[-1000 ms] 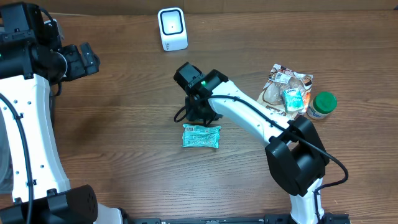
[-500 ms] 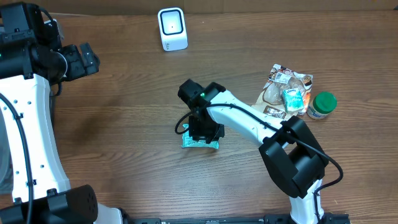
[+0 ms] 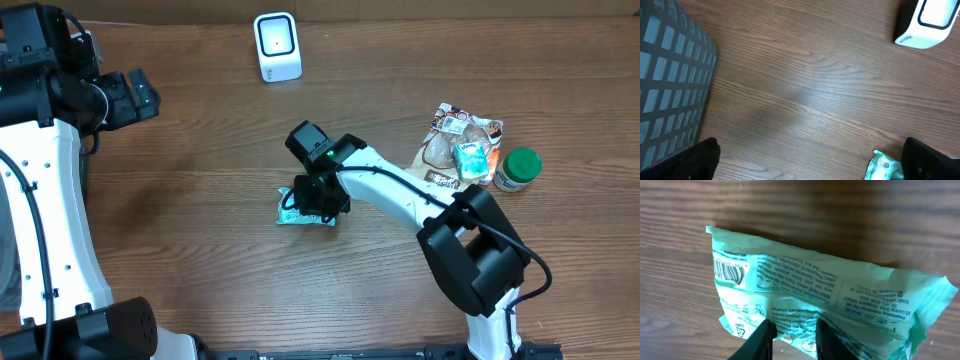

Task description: Scan the item barcode

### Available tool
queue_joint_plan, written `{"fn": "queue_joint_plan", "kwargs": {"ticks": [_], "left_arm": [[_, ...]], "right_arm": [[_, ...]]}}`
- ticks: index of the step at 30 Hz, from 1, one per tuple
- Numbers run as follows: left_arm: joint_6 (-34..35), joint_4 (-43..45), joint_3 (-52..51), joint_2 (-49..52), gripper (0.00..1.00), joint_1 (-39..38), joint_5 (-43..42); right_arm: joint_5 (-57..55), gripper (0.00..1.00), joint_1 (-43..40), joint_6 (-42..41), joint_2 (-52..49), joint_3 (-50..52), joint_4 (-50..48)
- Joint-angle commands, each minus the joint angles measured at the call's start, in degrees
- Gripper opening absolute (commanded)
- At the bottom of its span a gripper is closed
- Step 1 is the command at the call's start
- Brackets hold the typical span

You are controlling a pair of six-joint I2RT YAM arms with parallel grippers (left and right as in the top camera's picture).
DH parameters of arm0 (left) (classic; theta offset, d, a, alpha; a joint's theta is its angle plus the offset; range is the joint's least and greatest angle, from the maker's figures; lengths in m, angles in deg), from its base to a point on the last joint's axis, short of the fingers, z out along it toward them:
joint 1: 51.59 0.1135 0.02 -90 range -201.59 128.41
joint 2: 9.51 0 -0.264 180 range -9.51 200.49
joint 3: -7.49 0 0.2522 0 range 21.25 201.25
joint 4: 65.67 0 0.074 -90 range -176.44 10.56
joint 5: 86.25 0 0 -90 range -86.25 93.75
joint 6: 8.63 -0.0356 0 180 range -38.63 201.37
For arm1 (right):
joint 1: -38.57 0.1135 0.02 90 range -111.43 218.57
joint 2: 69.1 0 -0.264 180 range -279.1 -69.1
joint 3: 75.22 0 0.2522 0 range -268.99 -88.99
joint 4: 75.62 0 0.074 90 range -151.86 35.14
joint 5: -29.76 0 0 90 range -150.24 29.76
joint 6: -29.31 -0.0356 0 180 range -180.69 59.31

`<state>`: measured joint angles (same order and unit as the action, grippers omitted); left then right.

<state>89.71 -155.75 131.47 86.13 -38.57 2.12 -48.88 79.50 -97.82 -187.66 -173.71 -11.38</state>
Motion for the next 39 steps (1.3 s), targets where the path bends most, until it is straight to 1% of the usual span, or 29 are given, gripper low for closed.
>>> {"fn": "queue_joint_plan", "kwargs": {"ticks": [1,5,6,10,12,14,18,25,28,32,33,36,39], "left_arm": [[-1.29,0.07,1.11,-0.42,1.00,0.09,0.15],[-1.29,0.07,1.11,-0.42,0.99,0.09,0.15],[-1.29,0.04,1.11,-0.42,0.99,0.09,0.15],[-1.29,0.07,1.11,-0.42,1.00,0.09,0.15],[-1.29,0.07,1.11,-0.42,0.99,0.09,0.15],[-1.29,0.07,1.11,-0.42,1.00,0.09,0.15],[-1.29,0.04,1.11,-0.42,1.00,0.09,0.15],[-1.29,0.07,1.11,-0.42,0.99,0.09,0.15],[-1.29,0.07,1.11,-0.42,0.99,0.09,0.15],[-1.29,0.07,1.11,-0.42,0.99,0.09,0.15],[-1.29,0.07,1.11,-0.42,1.00,0.09,0.15],[-1.29,0.04,1.11,-0.42,1.00,0.09,0.15],[-1.29,0.07,1.09,-0.42,1.00,0.09,0.15]], "right_arm": [[-3.80,0.32,-1.27,2.71,-2.82,1.73,-0.31],[-4.46,0.42,-1.25,2.64,-2.89,1.75,-0.04],[-4.48,0.46,-1.25,2.64,-2.99,1.75,0.11],[-4.83,0.52,-1.20,2.38,-3.74,1.75,0.13],[-4.81,0.57,-1.20,2.43,-4.04,1.75,0.13],[-4.74,0.57,-1.20,2.47,-4.04,1.66,0.15],[-5.77,0.51,-1.20,3.91,-3.91,-2.34,3.65],[-14.64,0.51,-1.14,4.17,-3.58,-15.02,17.03],[-15.74,0.41,-0.66,4.13,-3.58,-16.26,19.06],[-15.85,0.33,0.20,3.98,-3.85,-15.04,20.37],[-15.80,0.32,0.39,3.96,-3.87,-14.40,20.35],[-15.76,0.21,1.49,3.93,-3.93,-12.35,19.91],[-15.13,0.16,2.54,3.93,-3.96,-10.71,17.92]]}}
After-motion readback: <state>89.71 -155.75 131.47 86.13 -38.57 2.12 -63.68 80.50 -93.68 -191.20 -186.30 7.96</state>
